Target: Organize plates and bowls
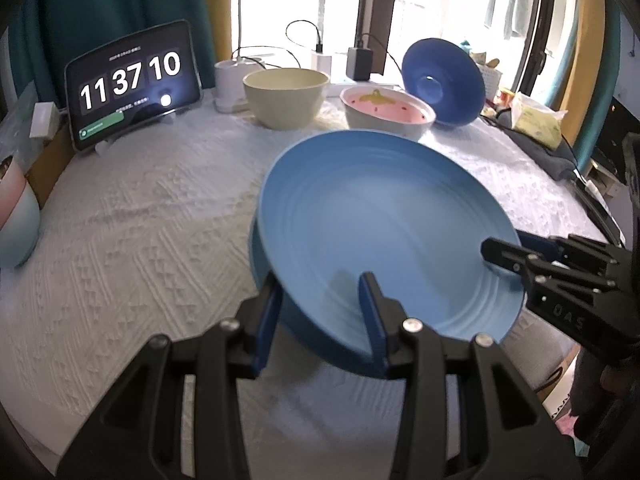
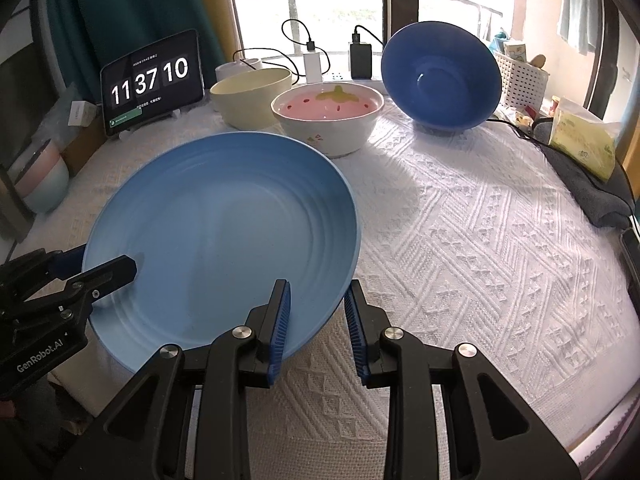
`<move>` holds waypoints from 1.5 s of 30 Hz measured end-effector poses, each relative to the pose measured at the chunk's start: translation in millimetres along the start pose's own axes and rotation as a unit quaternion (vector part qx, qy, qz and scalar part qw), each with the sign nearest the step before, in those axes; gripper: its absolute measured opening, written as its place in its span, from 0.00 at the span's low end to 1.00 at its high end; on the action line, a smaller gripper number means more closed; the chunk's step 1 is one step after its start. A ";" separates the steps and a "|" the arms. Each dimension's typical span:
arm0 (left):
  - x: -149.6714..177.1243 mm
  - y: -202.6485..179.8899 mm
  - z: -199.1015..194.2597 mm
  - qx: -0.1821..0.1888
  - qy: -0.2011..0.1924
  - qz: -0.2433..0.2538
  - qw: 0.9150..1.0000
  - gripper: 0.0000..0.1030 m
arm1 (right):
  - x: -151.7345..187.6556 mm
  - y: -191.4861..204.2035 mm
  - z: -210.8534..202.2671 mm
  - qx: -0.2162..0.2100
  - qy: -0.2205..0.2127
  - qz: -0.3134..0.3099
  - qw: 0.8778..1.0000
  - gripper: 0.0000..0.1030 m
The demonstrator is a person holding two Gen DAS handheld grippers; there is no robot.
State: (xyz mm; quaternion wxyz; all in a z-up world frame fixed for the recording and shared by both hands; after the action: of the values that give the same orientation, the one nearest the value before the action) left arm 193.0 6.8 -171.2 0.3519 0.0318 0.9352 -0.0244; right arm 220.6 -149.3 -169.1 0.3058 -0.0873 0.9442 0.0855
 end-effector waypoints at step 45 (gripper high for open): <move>0.5 10.8 17.8 -0.018 0.030 0.014 0.999 0.45 | -11.7 -18.4 24.1 -0.004 0.019 0.033 0.999 0.40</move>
State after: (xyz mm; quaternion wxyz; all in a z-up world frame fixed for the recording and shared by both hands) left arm 205.1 16.4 -185.2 0.3244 0.0396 0.9451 -0.0016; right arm 247.5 -160.6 -183.4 0.2843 -0.0595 0.9519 0.0978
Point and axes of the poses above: each gripper's, at about its wrist camera, not at the fingertips, and z roughly the way its jaws point, y to its left, x to its underside, the point moved 2 cm from there along z, roughly the way its jaws point, and after that the axes turned 5 degrees about z, right-handed, at the moved point
